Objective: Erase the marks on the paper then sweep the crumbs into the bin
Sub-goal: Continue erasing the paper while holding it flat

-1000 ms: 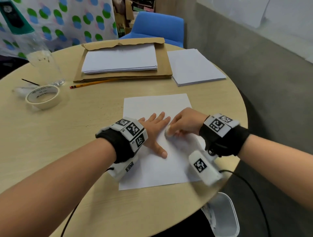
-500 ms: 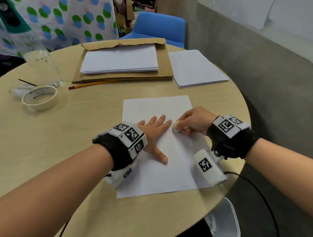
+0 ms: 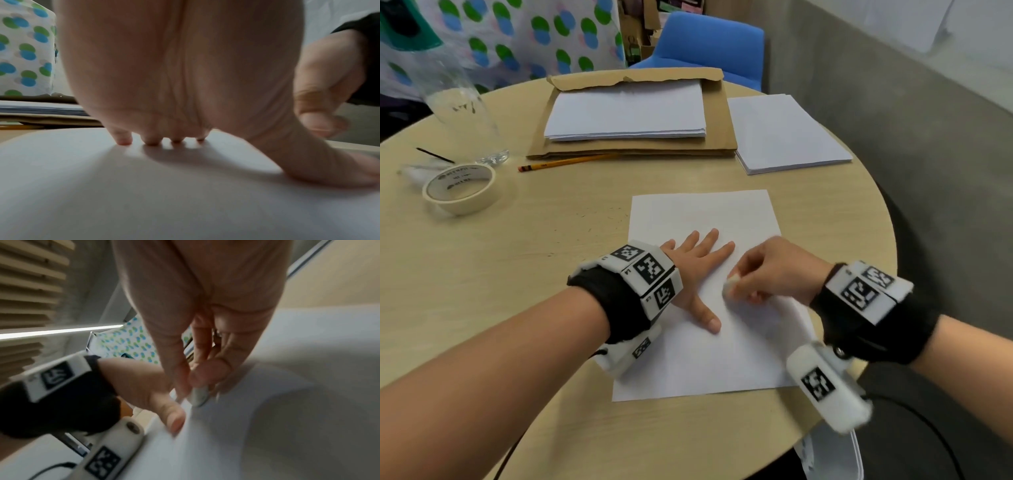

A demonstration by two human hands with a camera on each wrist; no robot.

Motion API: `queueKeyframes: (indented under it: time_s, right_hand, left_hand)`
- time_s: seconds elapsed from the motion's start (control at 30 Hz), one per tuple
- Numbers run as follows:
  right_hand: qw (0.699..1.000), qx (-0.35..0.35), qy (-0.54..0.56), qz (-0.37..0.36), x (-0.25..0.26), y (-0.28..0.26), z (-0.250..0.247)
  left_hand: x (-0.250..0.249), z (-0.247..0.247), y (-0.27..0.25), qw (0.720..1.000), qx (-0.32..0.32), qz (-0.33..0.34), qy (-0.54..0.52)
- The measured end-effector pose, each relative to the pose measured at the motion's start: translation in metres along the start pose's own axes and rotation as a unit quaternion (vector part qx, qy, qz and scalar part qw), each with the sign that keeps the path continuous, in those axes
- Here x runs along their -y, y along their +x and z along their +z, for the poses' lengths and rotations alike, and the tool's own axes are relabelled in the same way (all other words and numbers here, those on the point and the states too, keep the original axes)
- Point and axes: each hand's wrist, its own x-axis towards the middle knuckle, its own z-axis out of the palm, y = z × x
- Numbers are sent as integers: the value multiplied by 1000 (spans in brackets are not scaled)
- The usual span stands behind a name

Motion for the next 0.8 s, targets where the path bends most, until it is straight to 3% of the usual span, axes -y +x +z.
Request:
queueKeyframes:
  time_s: [0.07,0.1,0.2,0.27,0.43,0.63,0.8]
  right_hand:
    - [998,61,-21,15,0,-8,3]
    - [998,54,-33,20,1,-5,-3]
    - [998,-59,-23,27,6,14,-28]
    - [996,-90,5,22,7,17,-27]
    - [998,54,-12,8,3,-7,12]
    - [994,-104,-19,-2,13,18,-7]
    - [996,21,-82,-28,12,-3,21]
  left_hand:
    - [0,-1,0,1000,4,-2,-1]
    - [0,-1,0,1000,6,-3,-3]
    - [0,-1,-1,1000,7,-2,-8]
    - [0,-1,-1,1000,6,-1,-9]
    - [0,-3,0,1000,12,-3,-2]
    - [-1,-2,-1,1000,2,3,-8]
    - [0,0,2,1000,3,1,4]
